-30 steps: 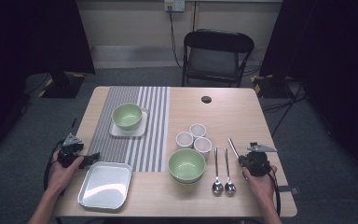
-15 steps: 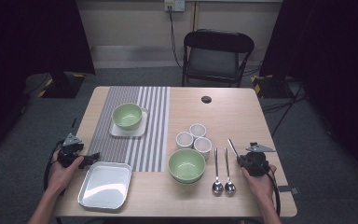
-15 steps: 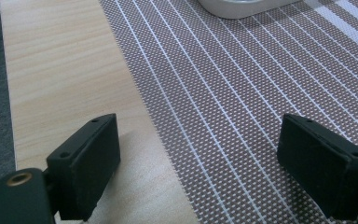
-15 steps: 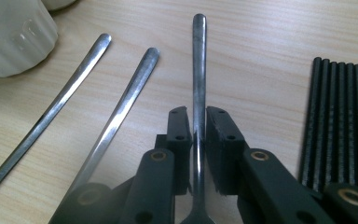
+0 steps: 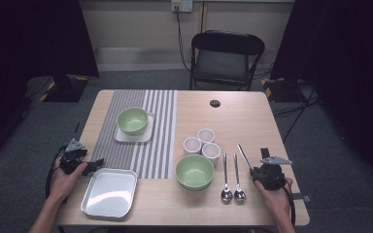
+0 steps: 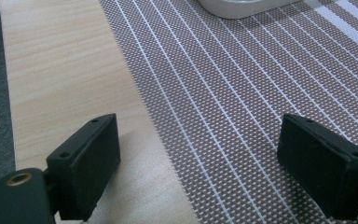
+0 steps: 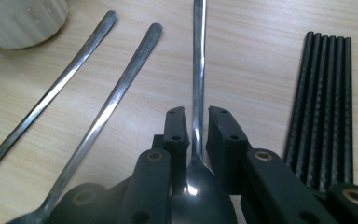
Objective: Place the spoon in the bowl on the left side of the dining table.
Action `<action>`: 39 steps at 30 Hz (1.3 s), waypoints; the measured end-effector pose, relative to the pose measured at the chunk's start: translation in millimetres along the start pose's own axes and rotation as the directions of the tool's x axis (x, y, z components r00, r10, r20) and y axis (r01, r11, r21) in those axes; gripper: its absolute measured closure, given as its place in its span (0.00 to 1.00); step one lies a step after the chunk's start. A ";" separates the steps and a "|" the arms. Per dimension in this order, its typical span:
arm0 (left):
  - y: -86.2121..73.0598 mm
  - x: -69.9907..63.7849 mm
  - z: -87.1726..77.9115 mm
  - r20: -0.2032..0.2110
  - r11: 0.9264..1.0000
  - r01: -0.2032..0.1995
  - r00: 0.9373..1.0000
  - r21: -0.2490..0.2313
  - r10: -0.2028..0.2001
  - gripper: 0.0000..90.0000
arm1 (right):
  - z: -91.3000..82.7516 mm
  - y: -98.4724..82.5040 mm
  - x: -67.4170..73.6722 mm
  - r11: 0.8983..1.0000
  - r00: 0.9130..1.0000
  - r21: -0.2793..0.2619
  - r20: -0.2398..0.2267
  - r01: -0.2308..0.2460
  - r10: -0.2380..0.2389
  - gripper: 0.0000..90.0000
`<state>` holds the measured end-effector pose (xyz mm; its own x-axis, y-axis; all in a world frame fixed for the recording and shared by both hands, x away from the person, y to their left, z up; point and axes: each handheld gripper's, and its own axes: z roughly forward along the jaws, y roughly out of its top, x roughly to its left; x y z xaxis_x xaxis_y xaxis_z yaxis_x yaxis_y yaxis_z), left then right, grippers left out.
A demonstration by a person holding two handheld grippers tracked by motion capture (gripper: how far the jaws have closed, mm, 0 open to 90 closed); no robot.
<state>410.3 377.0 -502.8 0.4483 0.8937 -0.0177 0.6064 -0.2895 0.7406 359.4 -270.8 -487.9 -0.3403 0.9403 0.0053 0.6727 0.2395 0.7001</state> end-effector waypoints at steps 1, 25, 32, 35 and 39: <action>0.0 0.0 0.0 0.000 1.000 0.000 1.000 0.000 0.000 0.14 | -0.3 -0.4 0.4 1.000 1.000 -0.001 0.002 0.005 -0.005 0.86; 0.0 0.1 0.0 0.000 1.000 0.000 1.000 0.000 0.000 0.14 | 1.0 0.5 -3.7 0.999 0.999 -0.005 -0.018 -0.039 0.039 0.93; 0.0 -0.1 0.2 0.002 1.000 0.003 1.000 -0.001 -0.003 0.14 | 5.7 4.9 -2.0 1.000 1.000 -0.009 0.000 -0.015 0.015 0.96; 0.0 -0.1 0.1 0.002 1.000 0.003 1.000 -0.001 -0.003 0.14 | 6.4 6.3 -0.7 1.000 1.000 -0.005 0.008 -0.017 0.017 0.96; 0.1 0.2 0.3 0.004 1.000 0.003 1.000 -0.002 -0.003 0.14 | 4.9 5.9 -0.6 1.000 1.000 -0.003 0.000 -0.014 0.014 0.96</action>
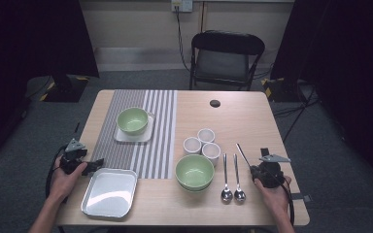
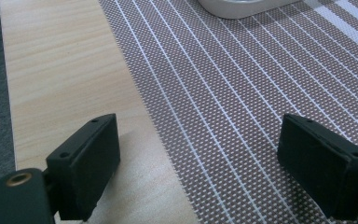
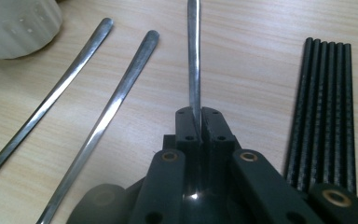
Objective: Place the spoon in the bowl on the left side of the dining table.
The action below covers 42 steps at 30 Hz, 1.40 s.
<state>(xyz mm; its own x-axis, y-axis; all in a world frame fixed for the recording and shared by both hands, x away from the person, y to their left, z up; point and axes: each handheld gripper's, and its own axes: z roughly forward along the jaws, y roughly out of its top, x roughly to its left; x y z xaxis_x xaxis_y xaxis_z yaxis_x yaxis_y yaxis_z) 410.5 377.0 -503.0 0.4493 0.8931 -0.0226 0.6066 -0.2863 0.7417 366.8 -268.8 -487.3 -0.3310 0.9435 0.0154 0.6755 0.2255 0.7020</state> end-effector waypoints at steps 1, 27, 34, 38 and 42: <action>0.0 0.0 0.1 -0.001 1.000 0.000 1.000 0.000 0.000 0.14 | -0.9 -0.1 0.6 1.000 1.000 -0.004 0.004 0.000 0.000 0.96; 0.1 -0.2 0.2 -0.002 1.000 0.000 1.000 0.000 0.000 0.14 | -9.0 1.3 -0.8 0.999 1.000 -0.039 -0.007 -0.018 0.018 0.96; 0.1 -0.2 0.1 -0.002 1.000 -0.001 1.000 0.000 0.001 0.14 | -15.0 2.3 -2.2 0.998 1.000 -0.064 -0.017 -0.027 0.026 0.96; 0.1 -0.2 0.1 -0.002 1.000 -0.001 1.000 0.000 0.001 0.14 | -16.3 2.7 -4.0 0.997 0.999 -0.068 -0.019 -0.031 0.029 0.96; 0.1 -0.1 0.1 -0.001 1.000 0.000 1.000 0.000 0.000 0.14 | -18.2 3.8 -3.9 0.996 0.999 -0.081 -0.016 -0.035 0.034 0.96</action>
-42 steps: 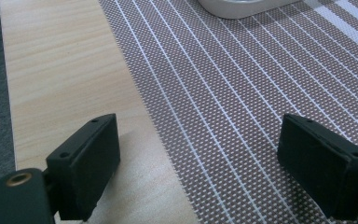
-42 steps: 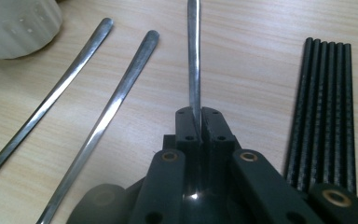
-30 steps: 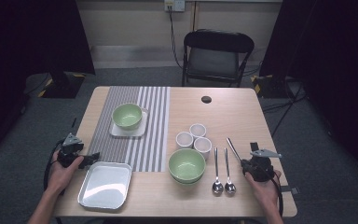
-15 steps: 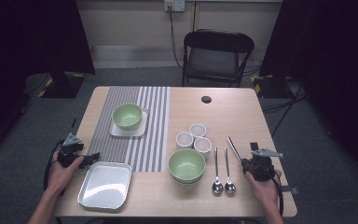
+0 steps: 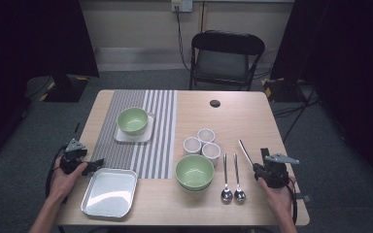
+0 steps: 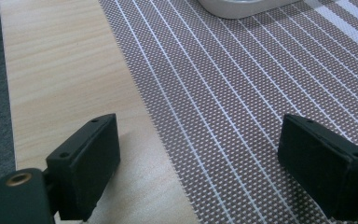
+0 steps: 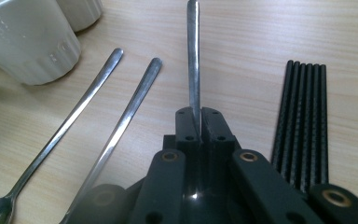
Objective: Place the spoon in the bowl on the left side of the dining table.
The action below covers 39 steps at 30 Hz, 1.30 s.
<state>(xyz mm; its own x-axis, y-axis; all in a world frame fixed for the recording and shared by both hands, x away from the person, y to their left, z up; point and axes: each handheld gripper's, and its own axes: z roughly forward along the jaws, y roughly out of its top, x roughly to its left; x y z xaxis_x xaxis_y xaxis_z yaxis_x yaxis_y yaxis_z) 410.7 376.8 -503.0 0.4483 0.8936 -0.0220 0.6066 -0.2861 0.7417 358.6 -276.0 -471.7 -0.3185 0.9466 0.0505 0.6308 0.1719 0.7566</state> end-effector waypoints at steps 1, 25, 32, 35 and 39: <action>0.0 0.8 -0.3 0.002 1.000 0.002 1.000 0.002 -0.002 0.14 | -0.6 0.4 0.0 1.000 1.000 -0.004 -0.002 0.000 0.000 0.96; 5.2 -3.1 -6.6 0.005 0.998 0.033 0.999 0.053 -0.033 0.23 | -16.9 9.1 8.8 0.996 0.999 -0.084 -0.039 -0.003 0.000 0.96; 11.8 -8.1 -18.6 0.026 0.997 0.070 0.997 0.016 -0.070 0.21 | -22.2 13.3 15.5 0.993 0.998 -0.115 -0.058 -0.006 -0.001 0.96; 14.2 -12.2 -21.3 -0.005 0.999 0.043 0.999 0.009 -0.043 0.22 | -22.6 14.3 16.3 0.994 0.998 -0.113 -0.061 -0.006 -0.001 0.96; 19.2 -18.6 -25.8 -0.014 1.000 0.014 1.000 -0.010 -0.015 0.23 | -25.1 16.5 16.7 0.991 0.998 -0.130 -0.064 -0.013 0.005 0.96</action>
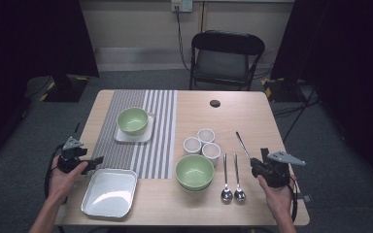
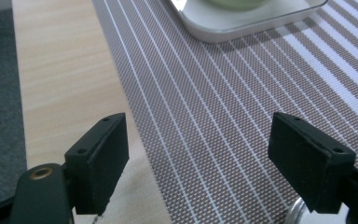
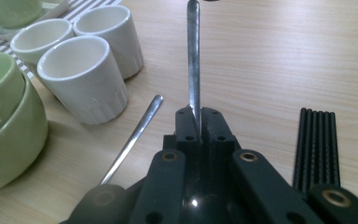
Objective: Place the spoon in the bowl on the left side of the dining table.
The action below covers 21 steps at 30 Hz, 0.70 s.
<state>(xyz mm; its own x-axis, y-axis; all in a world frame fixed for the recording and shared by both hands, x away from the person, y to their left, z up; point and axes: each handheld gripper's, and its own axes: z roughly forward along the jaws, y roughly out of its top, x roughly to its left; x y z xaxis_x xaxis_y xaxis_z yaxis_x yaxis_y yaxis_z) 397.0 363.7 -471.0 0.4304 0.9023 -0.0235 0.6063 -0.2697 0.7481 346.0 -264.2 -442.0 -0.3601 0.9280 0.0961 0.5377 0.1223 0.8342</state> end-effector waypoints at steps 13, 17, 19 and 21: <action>11.6 -19.0 -9.2 0.129 0.998 -0.013 0.991 -0.060 0.021 0.22 | -3.9 10.1 9.2 0.999 1.000 -0.037 -0.020 0.014 -0.015 0.96; 12.2 -19.7 -13.2 0.172 0.996 0.002 0.985 -0.087 0.013 0.22 | -4.6 11.2 10.7 0.999 1.000 -0.046 -0.027 0.012 -0.013 0.96; 12.7 -21.7 -14.5 0.199 0.996 0.002 0.980 -0.091 0.016 0.22 | -4.6 11.7 11.6 0.999 0.999 -0.048 -0.030 0.012 -0.013 0.96; 13.5 -25.7 -15.0 0.231 0.995 -0.005 0.973 -0.095 0.027 0.22 | -4.9 12.7 13.1 0.999 0.999 -0.051 -0.034 0.017 -0.018 0.96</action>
<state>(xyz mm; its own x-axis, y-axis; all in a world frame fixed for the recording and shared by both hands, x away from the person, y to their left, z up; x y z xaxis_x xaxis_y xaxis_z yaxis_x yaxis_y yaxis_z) 384.2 341.9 -450.3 0.5892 0.7929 -0.1555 0.5377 -0.2411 0.8080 344.4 -252.1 -427.5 -0.3955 0.9131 0.0991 0.4923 0.1196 0.8621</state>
